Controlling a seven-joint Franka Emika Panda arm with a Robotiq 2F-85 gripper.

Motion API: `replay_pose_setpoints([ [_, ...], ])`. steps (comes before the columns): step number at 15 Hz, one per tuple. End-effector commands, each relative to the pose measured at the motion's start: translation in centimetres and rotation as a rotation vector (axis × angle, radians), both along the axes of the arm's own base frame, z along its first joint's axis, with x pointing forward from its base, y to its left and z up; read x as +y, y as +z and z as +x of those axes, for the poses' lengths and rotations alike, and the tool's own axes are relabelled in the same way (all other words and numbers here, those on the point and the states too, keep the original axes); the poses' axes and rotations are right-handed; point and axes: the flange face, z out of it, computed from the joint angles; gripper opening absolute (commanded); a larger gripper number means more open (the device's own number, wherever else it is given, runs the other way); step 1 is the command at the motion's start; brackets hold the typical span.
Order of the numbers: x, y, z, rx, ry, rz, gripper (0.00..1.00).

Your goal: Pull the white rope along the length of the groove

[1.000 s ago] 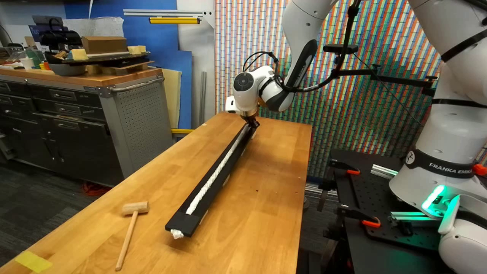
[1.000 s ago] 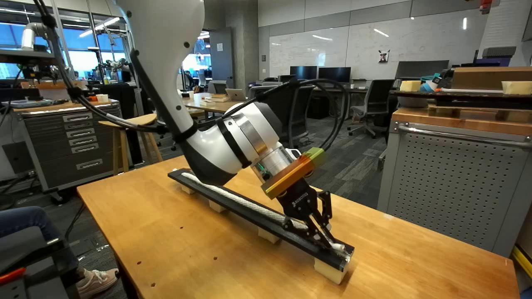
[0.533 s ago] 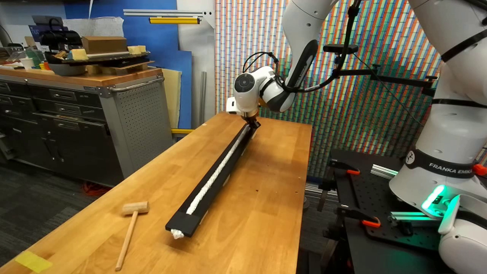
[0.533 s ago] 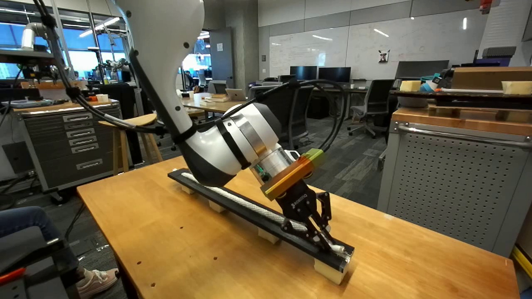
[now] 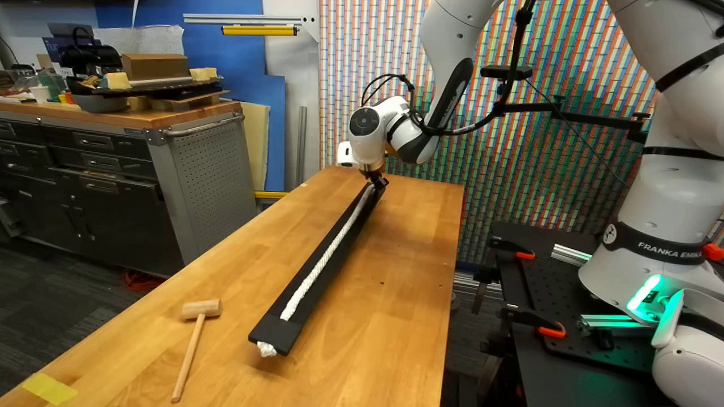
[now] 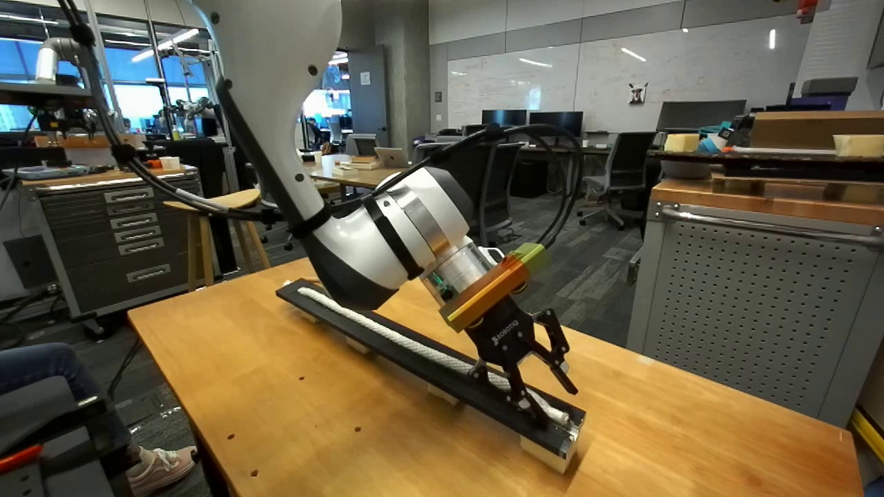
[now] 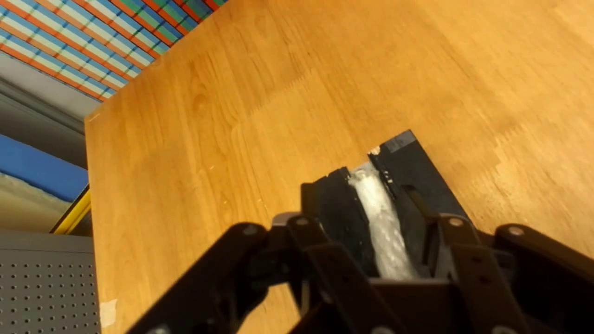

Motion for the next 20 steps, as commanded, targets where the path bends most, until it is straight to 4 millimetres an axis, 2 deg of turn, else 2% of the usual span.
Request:
replay_pose_setpoints([
  [1,-1.2,1.0,-0.1,-0.02,-0.012,-0.03,0.81],
  [3,-1.5,1.1,0.0,-0.027,-0.021,-0.033,0.96],
  [4,-1.6,1.2,0.1,-0.029,-0.026,-0.033,1.0],
  [9,-1.9,1.5,0.4,-0.045,-0.044,-0.035,1.0],
  [13,-1.9,2.5,0.9,-0.071,-0.065,-0.031,1.0],
  [20,-1.9,6.9,2.3,-0.15,-0.137,-0.027,1.0],
])
